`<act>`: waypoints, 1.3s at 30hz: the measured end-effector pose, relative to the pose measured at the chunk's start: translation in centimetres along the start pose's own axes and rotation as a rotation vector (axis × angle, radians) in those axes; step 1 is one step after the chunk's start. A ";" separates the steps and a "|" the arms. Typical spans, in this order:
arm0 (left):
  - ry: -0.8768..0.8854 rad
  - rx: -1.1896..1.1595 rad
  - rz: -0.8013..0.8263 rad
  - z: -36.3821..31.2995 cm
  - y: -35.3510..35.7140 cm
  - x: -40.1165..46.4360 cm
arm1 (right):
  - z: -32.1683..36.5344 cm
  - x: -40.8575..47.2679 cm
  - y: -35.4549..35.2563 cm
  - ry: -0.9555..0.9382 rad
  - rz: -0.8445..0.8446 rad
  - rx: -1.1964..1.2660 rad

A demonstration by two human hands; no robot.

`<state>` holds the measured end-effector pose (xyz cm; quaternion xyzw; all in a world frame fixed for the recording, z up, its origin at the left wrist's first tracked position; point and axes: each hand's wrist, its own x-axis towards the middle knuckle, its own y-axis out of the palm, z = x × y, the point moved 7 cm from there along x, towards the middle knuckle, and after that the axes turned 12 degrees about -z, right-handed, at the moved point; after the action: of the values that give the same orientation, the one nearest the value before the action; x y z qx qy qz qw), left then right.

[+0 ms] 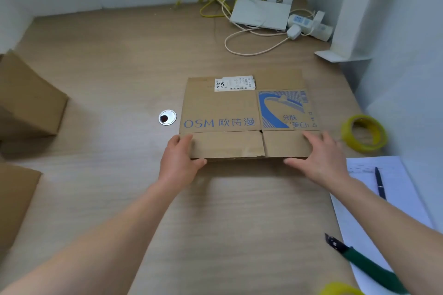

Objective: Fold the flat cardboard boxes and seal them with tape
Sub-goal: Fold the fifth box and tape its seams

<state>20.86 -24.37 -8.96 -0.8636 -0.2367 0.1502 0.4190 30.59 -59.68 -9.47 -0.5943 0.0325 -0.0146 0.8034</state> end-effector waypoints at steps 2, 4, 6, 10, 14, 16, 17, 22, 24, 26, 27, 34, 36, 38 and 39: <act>-0.030 -0.063 -0.028 0.5 -1.6 0.0 | 0.8 -1.0 -1.1 0.006 -0.025 0.024; -0.059 -0.133 -0.054 0.9 -3.4 -0.3 | 1.9 -2.5 -2.2 0.013 -0.040 0.044; -0.062 -0.190 -0.086 1.0 -5.6 -0.9 | 3.2 -4.3 -3.7 0.010 -0.089 0.099; -0.074 -0.328 -0.137 1.7 -10.9 -2.6 | 5.8 -8.7 -7.1 0.010 -0.181 0.295; -0.057 -0.416 -0.212 3.0 -16.8 -4.5 | 9.3 -13.0 -10.2 -0.002 -0.201 0.348; -0.017 -0.429 -0.263 3.3 -20.0 -5.3 | 11.4 -15.1 -12.2 -0.049 -0.218 0.329; 0.010 -0.431 -0.288 3.3 -21.5 -5.7 | 12.5 -16.1 -13.3 -0.073 -0.235 0.333; 0.076 -0.511 -0.378 2.4 -27.7 -7.6 | 17.8 -20.2 -18.6 -0.097 -0.230 0.429; 0.023 -0.508 -0.359 2.5 -29.0 -8.1 | 18.7 -21.1 -20.0 -0.096 -0.188 0.365; -0.008 -0.442 -0.286 2.7 -29.4 -8.7 | 18.9 -21.9 -20.9 -0.120 -0.173 0.261; -0.015 -0.413 -0.237 2.7 -29.4 -9.2 | 18.9 -22.4 -20.9 -0.144 -0.158 0.181; 0.017 -0.330 0.054 1.7 -25.8 -13.5 | 17.2 -26.5 -15.6 -0.041 0.269 0.343; 0.064 -0.278 0.129 1.0 -23.9 -14.9 | 17.1 -27.3 -15.0 -0.039 0.340 0.391; 0.081 -0.235 0.132 0.6 -22.5 -15.8 | 17.7 -28.2 -14.1 -0.100 0.399 0.342; 0.084 -0.211 0.121 0.5 -22.0 -16.1 | 18.0 -28.6 -13.6 -0.148 0.407 0.271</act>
<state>0.81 -20.88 9.20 -0.9212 -0.1809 0.1132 0.3253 3.53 -44.71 9.82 -0.4618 0.0904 0.1870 0.8623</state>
